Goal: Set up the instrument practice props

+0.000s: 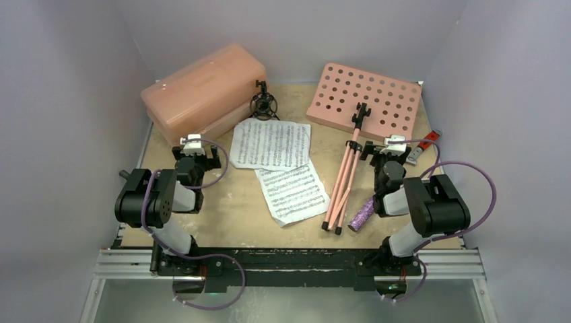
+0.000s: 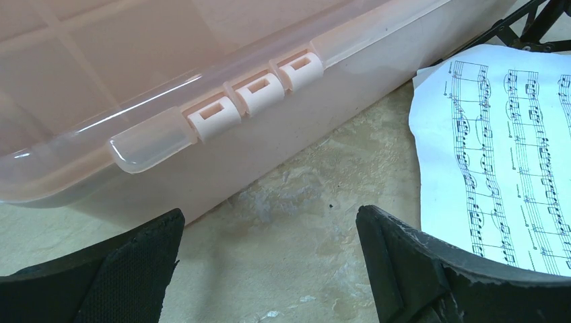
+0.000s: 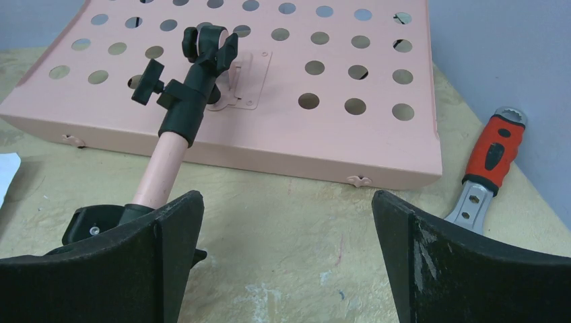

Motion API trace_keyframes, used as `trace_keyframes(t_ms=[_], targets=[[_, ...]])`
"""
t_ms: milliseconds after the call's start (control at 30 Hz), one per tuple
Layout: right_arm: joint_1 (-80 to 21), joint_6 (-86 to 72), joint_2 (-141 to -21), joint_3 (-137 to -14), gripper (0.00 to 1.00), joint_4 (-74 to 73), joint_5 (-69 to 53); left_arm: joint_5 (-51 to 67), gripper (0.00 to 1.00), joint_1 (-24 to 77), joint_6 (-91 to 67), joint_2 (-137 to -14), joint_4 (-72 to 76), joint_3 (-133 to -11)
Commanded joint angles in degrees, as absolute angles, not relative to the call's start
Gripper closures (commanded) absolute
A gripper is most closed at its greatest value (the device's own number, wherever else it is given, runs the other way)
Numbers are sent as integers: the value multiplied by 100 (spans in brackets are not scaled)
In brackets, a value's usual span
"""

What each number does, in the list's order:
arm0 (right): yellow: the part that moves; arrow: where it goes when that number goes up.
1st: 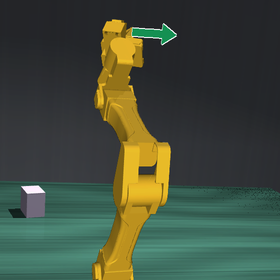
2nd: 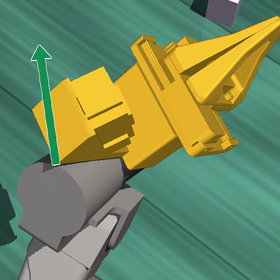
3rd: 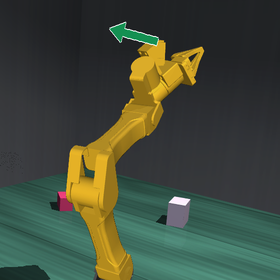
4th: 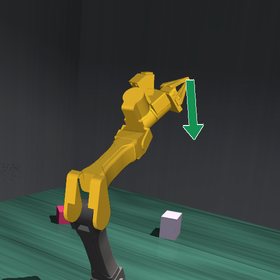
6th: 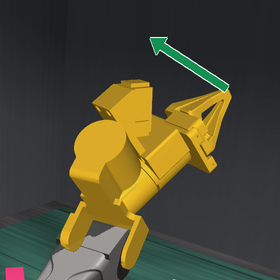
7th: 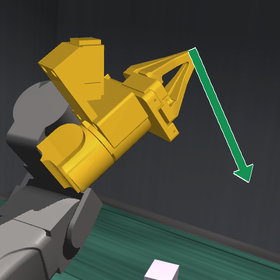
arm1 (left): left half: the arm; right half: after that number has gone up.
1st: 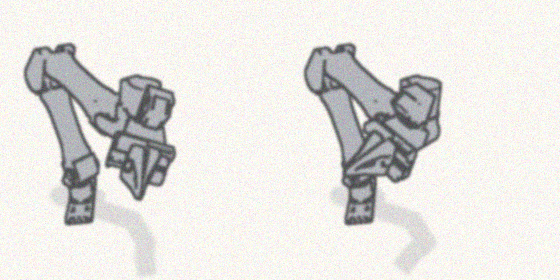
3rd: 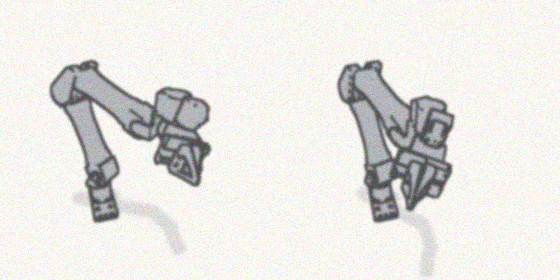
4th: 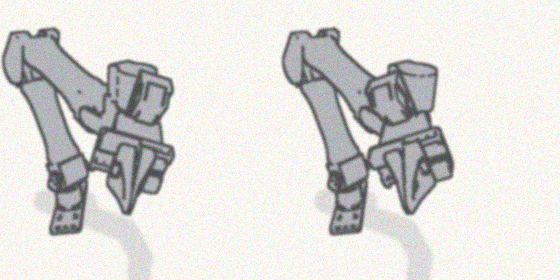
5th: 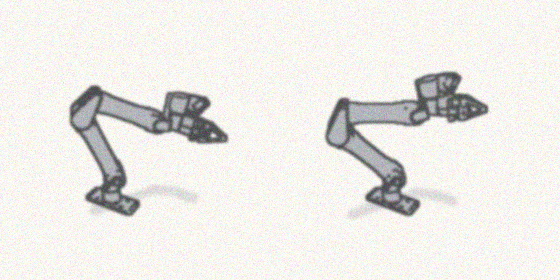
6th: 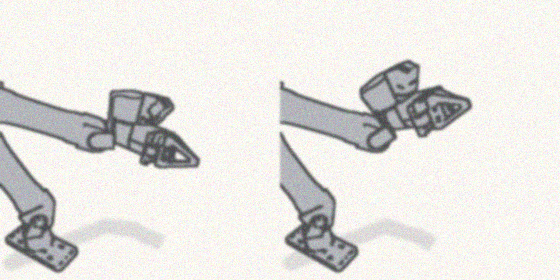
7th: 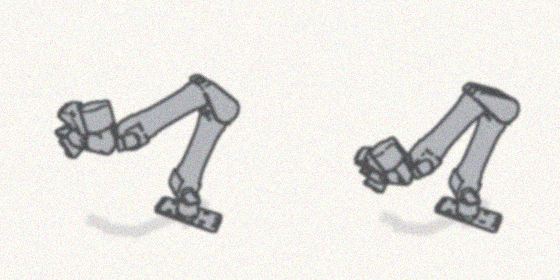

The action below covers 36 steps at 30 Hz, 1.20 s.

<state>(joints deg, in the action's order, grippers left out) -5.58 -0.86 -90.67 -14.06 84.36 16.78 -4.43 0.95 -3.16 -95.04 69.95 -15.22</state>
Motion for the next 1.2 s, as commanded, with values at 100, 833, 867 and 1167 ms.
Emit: trace_keyframes(t_ms=[100,833,867,1167], targets=[[-574,-24,-9007,-1459,2,8776,1641,-377,1,134,-190,-9501,7159,-1608],[-642,-156,-7139,-1084,2,7641,1858,46,1,139,-1245,-5724,3329,-1933],[-643,-315,-6759,-1282,2,6735,2005,17,1,138,-1474,-5457,2880,-2037],[-634,-2894,-5518,-2927,2,1680,2554,-1523,1,125,-2849,-5240,-1813,-3736]])
